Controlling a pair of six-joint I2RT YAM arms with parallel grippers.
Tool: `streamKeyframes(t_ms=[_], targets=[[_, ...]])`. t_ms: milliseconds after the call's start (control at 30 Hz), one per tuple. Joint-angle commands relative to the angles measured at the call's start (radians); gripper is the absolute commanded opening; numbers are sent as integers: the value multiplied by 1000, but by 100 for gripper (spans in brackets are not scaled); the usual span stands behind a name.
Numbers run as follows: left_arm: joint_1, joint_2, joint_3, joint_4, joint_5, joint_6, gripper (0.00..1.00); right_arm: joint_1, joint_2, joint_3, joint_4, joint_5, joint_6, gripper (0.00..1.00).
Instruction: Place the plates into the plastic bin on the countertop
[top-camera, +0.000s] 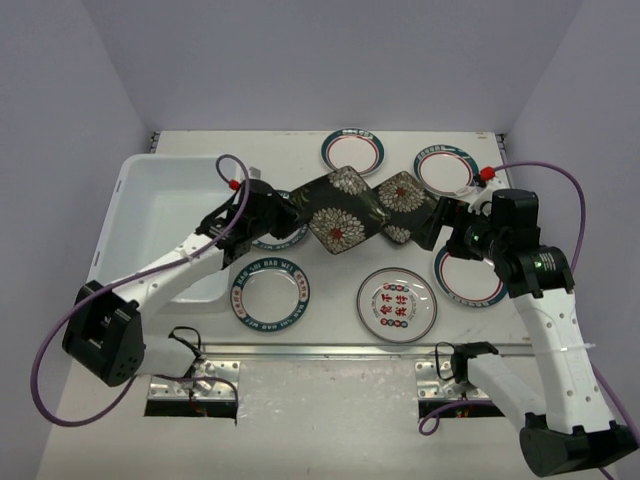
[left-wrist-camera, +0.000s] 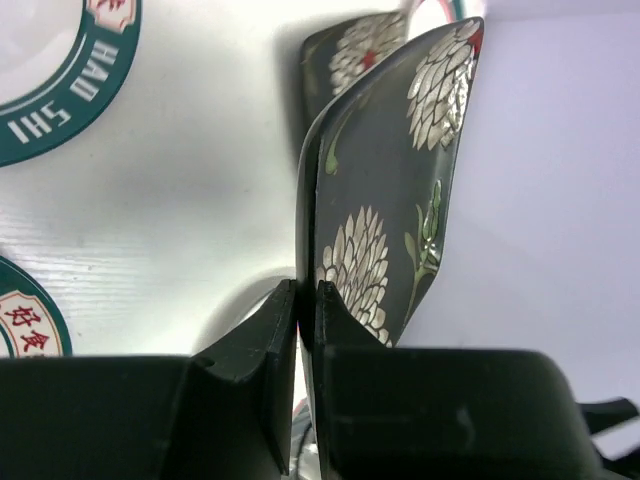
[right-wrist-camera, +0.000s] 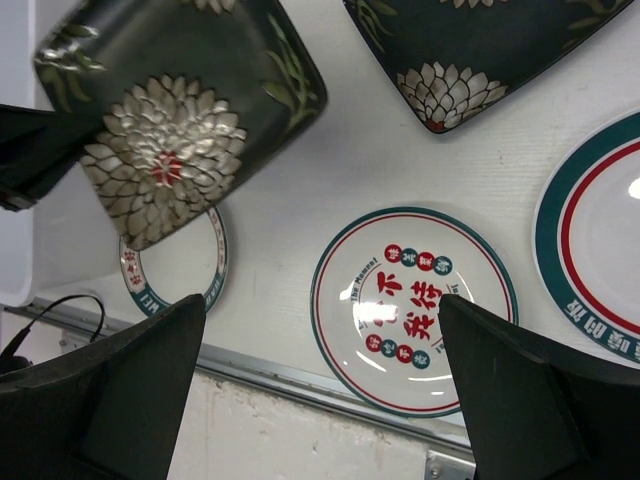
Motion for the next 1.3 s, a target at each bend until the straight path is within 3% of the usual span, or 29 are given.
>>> streamKeyframes(t_ms=[0,167,500,633,967,1267], targets=[[140,-141,136,-6,-54,-48,0,3,18,61,37,4,5,99],[367,-187,217,-161,-55,-58,0,3,42,81,45,-26,14,99],[820,-310,143,-319,-31,-27,0,11,96,64,87,-57,18,99],[844,-298,122,-348,-67,-6,0,16,113,66,99,-72,23,99],[858,-204,-6,-242,-53,15,0,32,142,68,118,-97,33,99],[858,1,18,-137,-58,30,0,46,172,87,130,-131,48,99]])
